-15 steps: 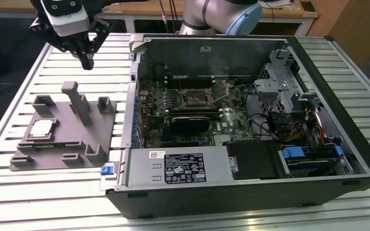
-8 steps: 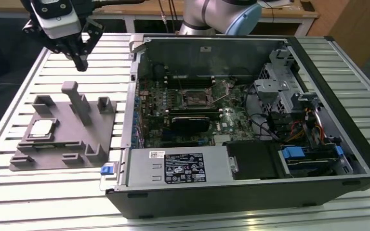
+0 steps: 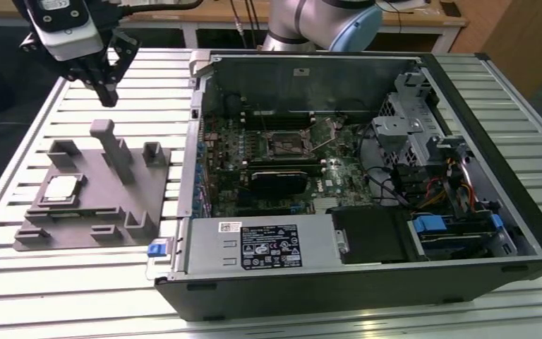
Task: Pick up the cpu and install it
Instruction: 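Reach for the cpu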
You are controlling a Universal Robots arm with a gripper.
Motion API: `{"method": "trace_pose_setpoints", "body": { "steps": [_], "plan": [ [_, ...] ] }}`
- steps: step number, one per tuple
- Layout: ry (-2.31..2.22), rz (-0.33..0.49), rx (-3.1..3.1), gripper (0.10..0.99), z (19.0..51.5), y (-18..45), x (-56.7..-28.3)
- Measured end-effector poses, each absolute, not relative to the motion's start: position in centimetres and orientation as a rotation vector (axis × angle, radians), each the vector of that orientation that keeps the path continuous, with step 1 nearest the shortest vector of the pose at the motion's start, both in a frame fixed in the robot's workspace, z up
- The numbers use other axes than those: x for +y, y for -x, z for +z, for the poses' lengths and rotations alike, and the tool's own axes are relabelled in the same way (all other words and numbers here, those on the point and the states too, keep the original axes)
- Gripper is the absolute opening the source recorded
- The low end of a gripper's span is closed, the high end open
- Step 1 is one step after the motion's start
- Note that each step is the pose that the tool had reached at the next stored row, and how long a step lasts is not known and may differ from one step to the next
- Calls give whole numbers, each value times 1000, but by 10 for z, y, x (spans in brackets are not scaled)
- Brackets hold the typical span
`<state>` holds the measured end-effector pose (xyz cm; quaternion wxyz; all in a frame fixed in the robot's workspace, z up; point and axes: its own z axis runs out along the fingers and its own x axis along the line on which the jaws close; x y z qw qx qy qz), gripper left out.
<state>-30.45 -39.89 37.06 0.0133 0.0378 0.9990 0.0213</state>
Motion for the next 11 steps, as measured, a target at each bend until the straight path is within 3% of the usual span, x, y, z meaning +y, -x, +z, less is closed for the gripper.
{"method": "trace_pose_setpoints", "body": {
  "steps": [11],
  "plan": [
    [-118,65,3112,106,362,325,-399]
  ]
}}
